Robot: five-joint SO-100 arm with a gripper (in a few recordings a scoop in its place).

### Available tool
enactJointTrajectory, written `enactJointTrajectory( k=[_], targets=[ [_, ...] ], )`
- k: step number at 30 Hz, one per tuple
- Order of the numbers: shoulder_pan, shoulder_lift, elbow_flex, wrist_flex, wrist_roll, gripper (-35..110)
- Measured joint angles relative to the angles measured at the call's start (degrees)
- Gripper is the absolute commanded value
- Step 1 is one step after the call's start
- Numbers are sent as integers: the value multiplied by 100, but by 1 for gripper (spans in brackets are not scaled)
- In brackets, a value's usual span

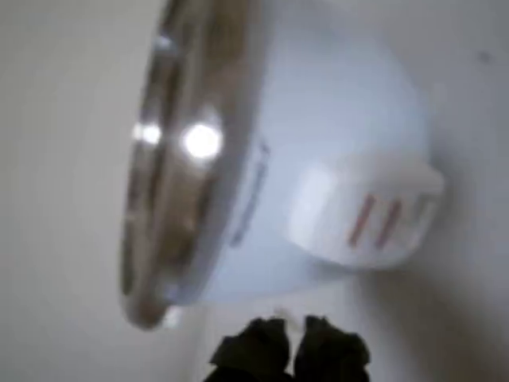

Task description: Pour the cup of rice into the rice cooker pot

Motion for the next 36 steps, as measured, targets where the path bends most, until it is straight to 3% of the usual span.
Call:
enactJointTrajectory(
  k=[5,10,18,28,36],
  targets=[
    [0,9,44,914,1433,0],
    [0,-70,791,993,1811,0],
    [-114,-62,2373,-9,1441,0],
    [-123,-62,2716,-958,914,0],
    [-220,-70,2733,-1090,905,0]
  ],
)
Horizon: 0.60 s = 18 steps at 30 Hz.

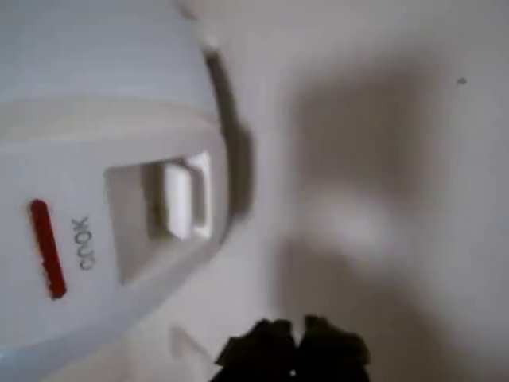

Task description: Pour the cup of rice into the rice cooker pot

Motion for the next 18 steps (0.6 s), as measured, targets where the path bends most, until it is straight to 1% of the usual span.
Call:
enactJointTrajectory(
  k=[5,18],
  targets=[
    [0,0,0,9,0,0],
    [132,0,0,554,0,0]
  ],
)
